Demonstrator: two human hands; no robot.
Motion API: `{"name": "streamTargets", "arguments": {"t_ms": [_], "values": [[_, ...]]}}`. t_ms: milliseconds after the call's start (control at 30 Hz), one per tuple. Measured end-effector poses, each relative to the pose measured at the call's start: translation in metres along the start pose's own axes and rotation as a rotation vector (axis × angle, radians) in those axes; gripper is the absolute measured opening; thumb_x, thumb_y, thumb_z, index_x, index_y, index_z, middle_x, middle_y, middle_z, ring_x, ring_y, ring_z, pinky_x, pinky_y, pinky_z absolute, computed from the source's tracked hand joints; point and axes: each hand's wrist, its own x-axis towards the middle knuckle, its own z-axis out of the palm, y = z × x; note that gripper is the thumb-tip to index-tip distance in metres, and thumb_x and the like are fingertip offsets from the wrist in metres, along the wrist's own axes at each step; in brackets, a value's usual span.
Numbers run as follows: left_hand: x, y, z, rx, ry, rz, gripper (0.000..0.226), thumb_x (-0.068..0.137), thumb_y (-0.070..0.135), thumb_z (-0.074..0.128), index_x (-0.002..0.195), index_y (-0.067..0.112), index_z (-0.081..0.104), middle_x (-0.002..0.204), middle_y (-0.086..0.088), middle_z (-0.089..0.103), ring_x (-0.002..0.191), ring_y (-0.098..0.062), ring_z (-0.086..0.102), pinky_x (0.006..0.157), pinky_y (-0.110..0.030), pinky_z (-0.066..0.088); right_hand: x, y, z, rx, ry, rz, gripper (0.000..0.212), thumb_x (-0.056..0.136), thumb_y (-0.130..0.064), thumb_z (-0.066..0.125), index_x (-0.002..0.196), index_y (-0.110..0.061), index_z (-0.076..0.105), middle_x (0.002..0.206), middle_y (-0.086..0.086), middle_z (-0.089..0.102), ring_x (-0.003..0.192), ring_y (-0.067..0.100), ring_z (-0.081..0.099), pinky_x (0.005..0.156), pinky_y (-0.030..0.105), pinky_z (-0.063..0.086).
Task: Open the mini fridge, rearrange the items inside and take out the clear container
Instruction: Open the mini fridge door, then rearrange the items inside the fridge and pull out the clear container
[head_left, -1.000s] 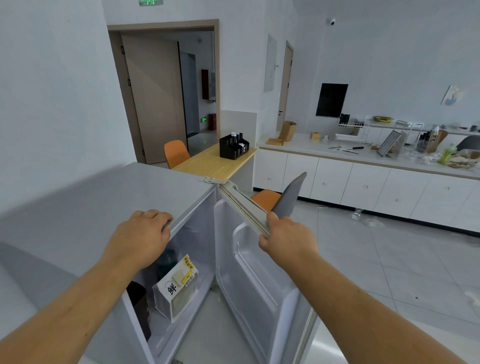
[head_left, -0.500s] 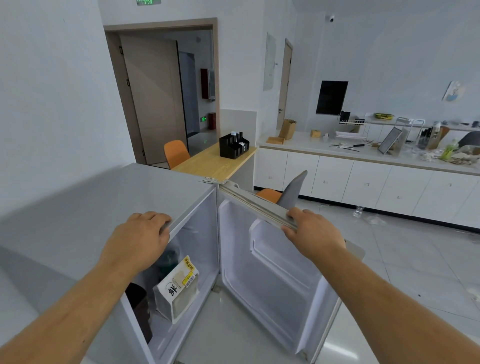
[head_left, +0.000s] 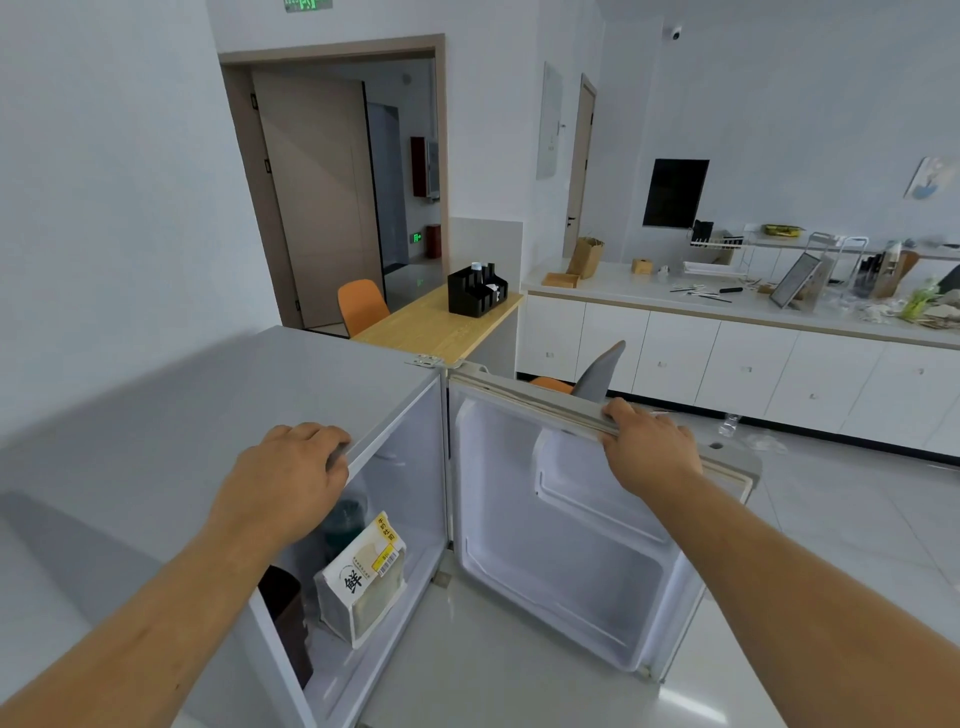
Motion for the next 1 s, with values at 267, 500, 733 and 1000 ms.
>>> {"name": "streamTargets", "arguments": {"t_ms": [267, 500, 733, 1000], "values": [[0.001, -0.003, 0.002, 0.001, 0.013, 0.019, 0.034, 0.103, 0.036, 0.044, 0.130, 0.026, 0.062, 0.122, 0.004, 0.069, 0.103, -0.020, 0.058, 0.077, -0.039, 0.057, 0.010, 0.010, -0.003, 0.038, -0.039, -0.008, 0.031, 0.102, -0.036, 0.048, 0.133, -0.034, 0.047, 0.119, -0.001, 0.065, 0.105, 0.026, 0.056, 0.096, 0.045, 0.043], [0.001, -0.003, 0.002, 0.022, 0.018, 0.048, 0.033, 0.104, 0.035, 0.044, 0.129, 0.025, 0.062, 0.118, 0.003, 0.069, 0.100, -0.019, 0.059, 0.075, -0.038, 0.058, 0.005, 0.010, 0.004, -0.003, 0.032, -0.049, 0.035, 0.104, -0.039, 0.044, 0.138, -0.032, 0.046, 0.128, -0.002, 0.063, 0.109, 0.027, 0.058, 0.098, 0.044, 0.043], [-0.012, 0.010, -0.008, 0.029, 0.012, 0.155, 0.026, 0.100, 0.025, 0.055, 0.120, 0.019, 0.071, 0.114, 0.003, 0.073, 0.100, -0.018, 0.063, 0.080, -0.035, 0.058, -0.019, 0.026, 0.000, 0.028, 0.067, -0.249, 0.049, 0.104, -0.038, 0.046, 0.151, -0.026, 0.039, 0.156, 0.001, 0.045, 0.142, 0.025, 0.039, 0.119, 0.044, 0.030], [-0.074, 0.081, 0.018, -0.010, -0.101, 0.134, 0.027, 0.098, 0.043, 0.053, 0.116, 0.029, 0.067, 0.114, 0.010, 0.069, 0.104, -0.012, 0.059, 0.086, -0.029, 0.052, -0.073, 0.025, -0.007, 0.131, 0.040, -0.550, 0.042, 0.101, -0.043, 0.049, 0.141, -0.029, 0.055, 0.144, -0.007, 0.055, 0.135, 0.017, 0.044, 0.116, 0.037, 0.031]]}}
